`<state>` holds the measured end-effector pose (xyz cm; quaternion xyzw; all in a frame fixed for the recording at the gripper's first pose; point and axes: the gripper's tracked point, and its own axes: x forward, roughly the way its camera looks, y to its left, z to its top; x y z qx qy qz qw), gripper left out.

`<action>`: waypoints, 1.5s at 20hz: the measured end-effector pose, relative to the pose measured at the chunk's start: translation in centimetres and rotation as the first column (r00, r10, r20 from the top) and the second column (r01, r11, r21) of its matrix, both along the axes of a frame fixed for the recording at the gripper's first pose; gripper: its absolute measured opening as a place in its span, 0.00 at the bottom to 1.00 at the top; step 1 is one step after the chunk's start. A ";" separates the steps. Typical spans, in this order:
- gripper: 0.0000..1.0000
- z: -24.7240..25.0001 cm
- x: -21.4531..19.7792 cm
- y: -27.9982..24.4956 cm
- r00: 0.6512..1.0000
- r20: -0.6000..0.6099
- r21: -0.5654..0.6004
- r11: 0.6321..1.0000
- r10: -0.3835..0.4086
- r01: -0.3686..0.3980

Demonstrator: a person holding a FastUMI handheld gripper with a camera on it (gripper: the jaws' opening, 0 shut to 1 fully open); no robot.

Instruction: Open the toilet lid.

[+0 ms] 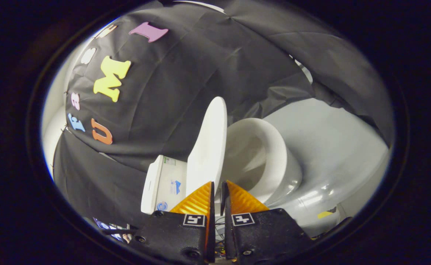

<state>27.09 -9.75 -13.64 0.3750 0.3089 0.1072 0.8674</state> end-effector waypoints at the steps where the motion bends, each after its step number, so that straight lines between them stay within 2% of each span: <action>1: 0.13 0.7 -0.1 0.5 1.000 0.008 -0.012 1.000 0.008 -0.008; 8: 0.13 5.6 -0.5 4.4 0.998 0.044 -0.117 0.992 0.046 -0.041; 18: 0.14 8.5 -0.8 7.5 0.998 0.039 -0.215 0.976 0.042 -0.033; 30: 0.13 12.3 -0.5 12.4 0.997 0.037 -0.351 0.935 0.073 -0.056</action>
